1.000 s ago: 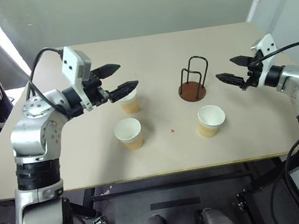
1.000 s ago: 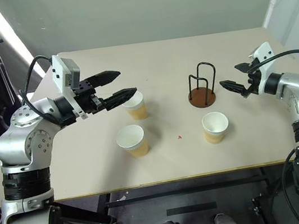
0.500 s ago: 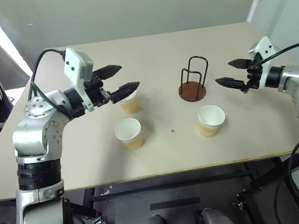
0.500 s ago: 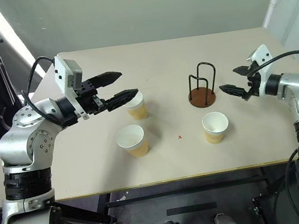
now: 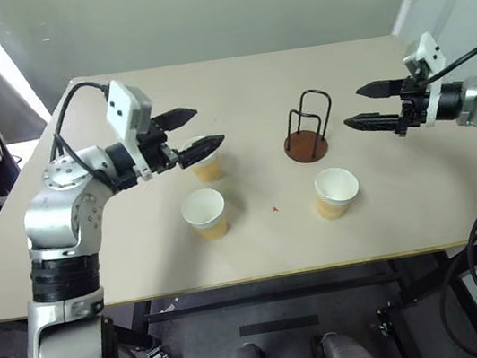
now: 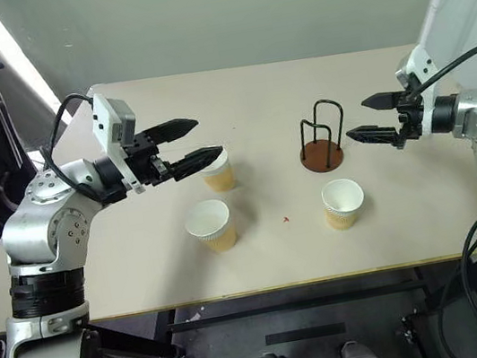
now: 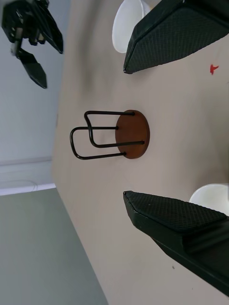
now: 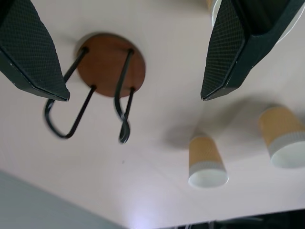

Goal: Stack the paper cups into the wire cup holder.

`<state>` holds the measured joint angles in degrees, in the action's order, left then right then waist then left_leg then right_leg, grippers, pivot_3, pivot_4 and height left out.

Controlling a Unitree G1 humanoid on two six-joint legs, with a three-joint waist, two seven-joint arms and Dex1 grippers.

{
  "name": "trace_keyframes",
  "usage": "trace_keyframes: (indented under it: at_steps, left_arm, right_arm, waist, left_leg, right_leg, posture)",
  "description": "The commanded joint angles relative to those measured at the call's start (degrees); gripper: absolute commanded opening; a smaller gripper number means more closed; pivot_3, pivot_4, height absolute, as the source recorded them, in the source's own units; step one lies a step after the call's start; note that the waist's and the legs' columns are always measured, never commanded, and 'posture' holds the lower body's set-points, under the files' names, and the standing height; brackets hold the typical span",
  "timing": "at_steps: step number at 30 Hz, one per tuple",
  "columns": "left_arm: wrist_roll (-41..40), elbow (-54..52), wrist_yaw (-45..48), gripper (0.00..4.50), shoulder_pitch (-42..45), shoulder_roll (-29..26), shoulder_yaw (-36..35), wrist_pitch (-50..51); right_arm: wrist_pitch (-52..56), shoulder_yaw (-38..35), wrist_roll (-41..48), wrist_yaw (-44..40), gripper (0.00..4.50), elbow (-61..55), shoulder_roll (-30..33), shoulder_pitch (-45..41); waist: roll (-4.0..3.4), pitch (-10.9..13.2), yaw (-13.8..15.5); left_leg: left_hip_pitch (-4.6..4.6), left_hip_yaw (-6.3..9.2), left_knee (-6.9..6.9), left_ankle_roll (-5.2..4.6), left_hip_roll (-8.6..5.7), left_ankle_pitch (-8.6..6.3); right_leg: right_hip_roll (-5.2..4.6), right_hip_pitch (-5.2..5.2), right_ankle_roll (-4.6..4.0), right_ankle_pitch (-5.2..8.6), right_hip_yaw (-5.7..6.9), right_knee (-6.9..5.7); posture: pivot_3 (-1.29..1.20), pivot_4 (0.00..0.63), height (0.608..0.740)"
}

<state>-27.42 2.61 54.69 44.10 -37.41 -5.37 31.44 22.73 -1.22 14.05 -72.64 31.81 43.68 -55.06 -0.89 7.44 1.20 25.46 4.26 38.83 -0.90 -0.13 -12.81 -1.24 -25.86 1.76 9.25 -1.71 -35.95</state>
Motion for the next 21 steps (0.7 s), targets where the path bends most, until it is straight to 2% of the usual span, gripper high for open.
trace_keyframes:
  at_steps: [1,10,21]
  left_arm:
    - [-0.05,-0.61,0.56,4.22,1.45,-0.73,-0.43,-0.96]
    - [0.29,-0.31,1.25,4.22,0.30,-2.29,-1.17,-1.08]
    - [0.52,-0.13,2.24,4.22,-0.93,-4.35,-1.31,-1.55]
  right_arm:
    - [-1.17,0.30,-0.38,-0.33,4.50,-0.44,-0.17,-0.69]
    - [-4.57,2.86,-3.77,2.30,4.50,3.38,-3.72,-1.20]
    - [-15.71,4.71,-10.62,6.54,4.50,18.89,-6.56,-8.07]
  waist:
    - [0.00,0.00,-0.02]
    - [0.00,0.00,-0.16]
    - [0.00,0.00,-0.21]
  left_leg:
    - [0.00,0.00,0.00,0.00,0.01,0.00]
    - [-0.01,0.01,-0.01,0.00,0.01,0.00]
    - [0.00,0.02,-0.03,0.00,0.01,-0.01]
  right_leg:
    - [0.00,0.00,0.01,0.00,0.00,0.00]
    - [0.01,-0.02,0.04,-0.02,0.01,-0.03]
    - [0.00,-0.05,0.01,-0.01,0.01,-0.05]
  posture:
    - [0.00,0.150,0.740]
    - [0.00,0.150,0.740]
    - [0.00,0.150,0.740]
